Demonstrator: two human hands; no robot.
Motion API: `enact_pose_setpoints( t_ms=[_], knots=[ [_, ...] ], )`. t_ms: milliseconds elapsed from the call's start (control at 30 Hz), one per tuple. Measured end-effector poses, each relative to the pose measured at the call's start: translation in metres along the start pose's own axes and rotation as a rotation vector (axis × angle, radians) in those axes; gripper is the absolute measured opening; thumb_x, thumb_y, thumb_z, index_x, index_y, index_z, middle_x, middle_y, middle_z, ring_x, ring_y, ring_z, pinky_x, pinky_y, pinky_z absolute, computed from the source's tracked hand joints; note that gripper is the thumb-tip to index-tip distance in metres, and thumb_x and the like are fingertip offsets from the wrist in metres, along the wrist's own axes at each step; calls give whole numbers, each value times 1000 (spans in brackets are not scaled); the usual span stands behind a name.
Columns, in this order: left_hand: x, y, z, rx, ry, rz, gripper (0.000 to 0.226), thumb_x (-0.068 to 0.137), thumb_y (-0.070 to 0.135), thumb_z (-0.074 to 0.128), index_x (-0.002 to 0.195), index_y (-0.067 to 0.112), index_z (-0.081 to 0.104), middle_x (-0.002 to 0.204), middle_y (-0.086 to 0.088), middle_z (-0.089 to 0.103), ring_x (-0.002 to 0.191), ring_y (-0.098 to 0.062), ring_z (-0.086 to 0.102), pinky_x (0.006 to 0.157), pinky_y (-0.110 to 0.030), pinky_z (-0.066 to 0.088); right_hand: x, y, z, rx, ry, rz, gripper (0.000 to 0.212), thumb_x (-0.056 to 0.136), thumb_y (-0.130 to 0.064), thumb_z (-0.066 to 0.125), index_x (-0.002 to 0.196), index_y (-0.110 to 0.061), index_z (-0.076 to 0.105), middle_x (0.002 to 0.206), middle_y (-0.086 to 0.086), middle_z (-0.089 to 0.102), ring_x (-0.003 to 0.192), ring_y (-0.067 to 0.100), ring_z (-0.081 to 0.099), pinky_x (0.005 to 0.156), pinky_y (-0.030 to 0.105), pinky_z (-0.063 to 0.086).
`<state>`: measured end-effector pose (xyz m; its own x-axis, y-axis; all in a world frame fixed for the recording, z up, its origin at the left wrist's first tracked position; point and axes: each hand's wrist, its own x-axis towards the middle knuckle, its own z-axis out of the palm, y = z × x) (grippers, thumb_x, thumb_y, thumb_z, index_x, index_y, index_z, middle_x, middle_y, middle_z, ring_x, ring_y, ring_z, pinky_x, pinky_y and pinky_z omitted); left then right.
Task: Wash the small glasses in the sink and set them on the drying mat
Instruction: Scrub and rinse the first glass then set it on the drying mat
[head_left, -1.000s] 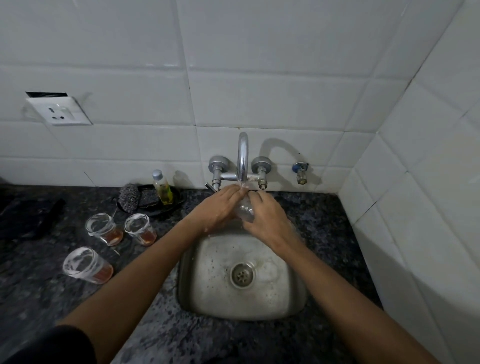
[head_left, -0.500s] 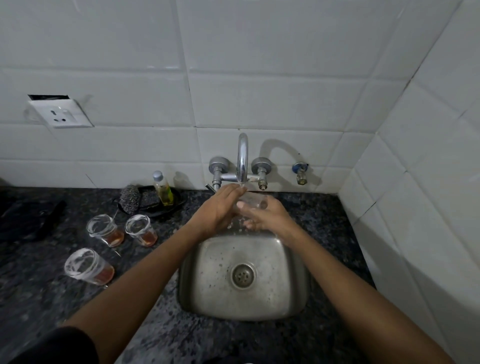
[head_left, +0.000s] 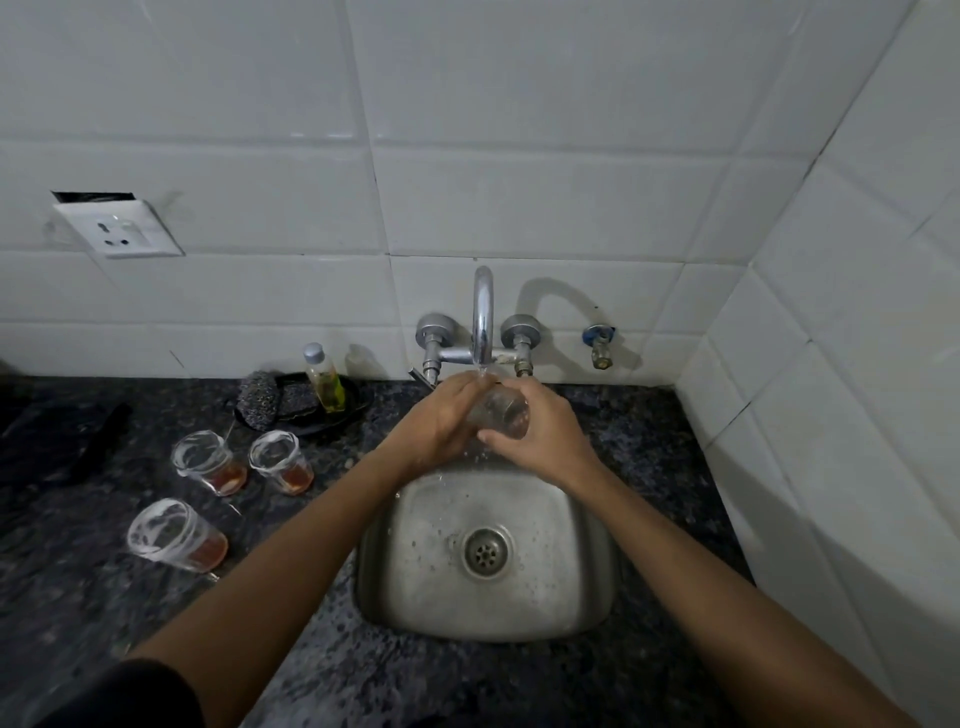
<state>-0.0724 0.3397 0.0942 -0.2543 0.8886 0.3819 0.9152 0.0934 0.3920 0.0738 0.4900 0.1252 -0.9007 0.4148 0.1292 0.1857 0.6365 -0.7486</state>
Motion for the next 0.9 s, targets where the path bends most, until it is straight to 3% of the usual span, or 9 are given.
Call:
enact_pose_setpoints(
  t_ms=[133,200,267,400,467,533,700,833,900],
  knots=[
    [7,-2,-3,16,24,39,56,95,16,56,145,-7,48,136,-26,59,127,-37,55,112,-46,46,-4,7,8,-41,1,-64,80,76,-43,91,142,-19,52,134,-6,62,116,7,62,97,16,50],
    [6,-6,-1,16,66,42,51,98,12,62,143,-8,50,134,-25,60,125,-37,56,110,-47,47,-3,1,8,103,-36,62,79,74,-56,90,136,-24,54,124,-5,70,103,12,73,92,30,60],
    [4,-9,2,12,89,44,53,97,6,67,144,-9,48,136,-26,59,127,-39,56,111,-51,47,0,-3,4,118,-12,76,68,78,-47,90,132,-22,58,116,-5,73,96,10,74,88,30,62],
    [7,-6,-1,1,108,87,63,92,-1,72,147,-4,43,136,-25,58,128,-39,57,113,-48,46,0,0,4,-1,41,-113,72,79,-25,90,142,-20,55,134,-3,62,118,7,61,98,17,50],
    [9,-4,-4,2,112,62,56,93,-2,68,145,-4,49,136,-22,59,128,-35,56,112,-46,46,-1,0,5,61,42,-49,75,80,-34,91,144,-20,52,132,-8,63,115,4,63,96,13,50],
    [9,-3,-4,-8,112,45,51,95,2,67,144,-4,52,137,-20,60,129,-34,56,112,-44,46,1,-3,6,204,-23,97,74,81,-45,88,141,-19,53,123,-7,69,100,6,72,90,23,59],
    [9,-3,-7,-27,100,59,50,93,0,68,140,-5,52,132,-18,60,124,-33,57,111,-43,46,-1,-2,7,-16,59,-96,73,81,-27,88,144,-21,52,136,-3,58,122,10,59,102,27,53],
    [5,0,-4,-19,134,39,46,96,6,66,139,-5,54,135,-19,60,127,-34,57,113,-45,46,2,-5,4,148,-26,37,67,84,-42,86,139,-23,53,124,-8,67,101,5,70,82,19,60],
    [3,3,-2,-28,145,34,53,92,1,71,140,-6,53,137,-21,60,130,-35,56,115,-44,45,3,-3,4,99,26,55,67,82,-41,88,138,-23,56,124,-7,68,102,3,69,87,19,59]
  ],
)
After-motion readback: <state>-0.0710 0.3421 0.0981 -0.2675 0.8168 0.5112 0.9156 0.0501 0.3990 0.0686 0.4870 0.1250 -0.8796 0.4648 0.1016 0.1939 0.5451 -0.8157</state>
